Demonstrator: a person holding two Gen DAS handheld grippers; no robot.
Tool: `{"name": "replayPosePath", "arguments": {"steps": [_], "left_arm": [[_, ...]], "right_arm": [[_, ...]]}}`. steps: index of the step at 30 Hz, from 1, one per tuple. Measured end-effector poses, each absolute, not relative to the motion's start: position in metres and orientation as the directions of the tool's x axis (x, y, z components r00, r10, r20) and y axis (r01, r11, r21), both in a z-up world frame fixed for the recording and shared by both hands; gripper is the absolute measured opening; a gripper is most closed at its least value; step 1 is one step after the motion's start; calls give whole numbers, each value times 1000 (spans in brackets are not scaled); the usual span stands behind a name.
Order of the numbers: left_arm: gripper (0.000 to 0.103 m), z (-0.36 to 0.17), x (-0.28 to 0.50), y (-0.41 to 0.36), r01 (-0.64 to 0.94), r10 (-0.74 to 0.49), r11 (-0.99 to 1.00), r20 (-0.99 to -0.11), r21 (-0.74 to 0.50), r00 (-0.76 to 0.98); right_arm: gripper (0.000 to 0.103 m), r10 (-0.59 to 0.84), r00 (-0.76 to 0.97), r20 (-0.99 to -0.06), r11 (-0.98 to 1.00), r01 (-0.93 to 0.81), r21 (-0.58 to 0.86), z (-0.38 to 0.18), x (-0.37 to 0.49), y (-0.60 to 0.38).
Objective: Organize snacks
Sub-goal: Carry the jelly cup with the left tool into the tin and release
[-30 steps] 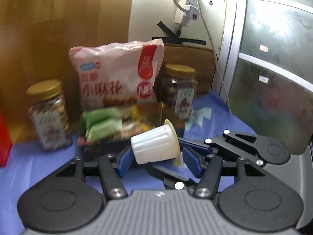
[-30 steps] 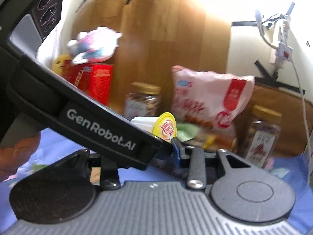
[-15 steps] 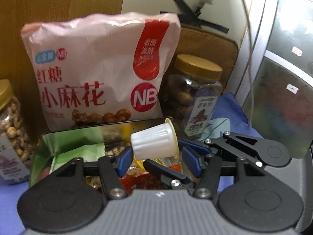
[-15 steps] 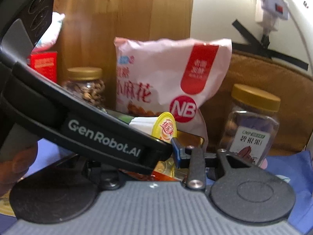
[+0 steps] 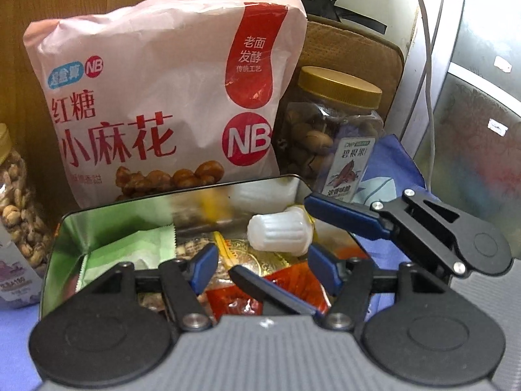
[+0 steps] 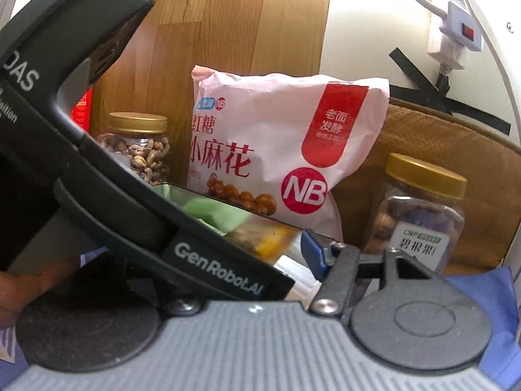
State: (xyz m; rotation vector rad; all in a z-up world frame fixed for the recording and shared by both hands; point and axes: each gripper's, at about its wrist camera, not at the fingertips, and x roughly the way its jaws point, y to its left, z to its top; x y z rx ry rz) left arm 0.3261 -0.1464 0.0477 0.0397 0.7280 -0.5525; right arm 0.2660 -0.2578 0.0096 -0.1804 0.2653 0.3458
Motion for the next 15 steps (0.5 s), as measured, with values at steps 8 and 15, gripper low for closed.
{"name": "replayPosePath", "arguments": {"steps": [8,15], "left_arm": [[62,54,321,-144,475,-454,867,-634,-152,626],[70,77,289,-113,455,-460,873,-612,-177,644]], "right_arm": [[65,319,907,-275,925,-361,-118,9,263,-257],[68,341,901,-267,921,-378,-97,25,237,-259]]}}
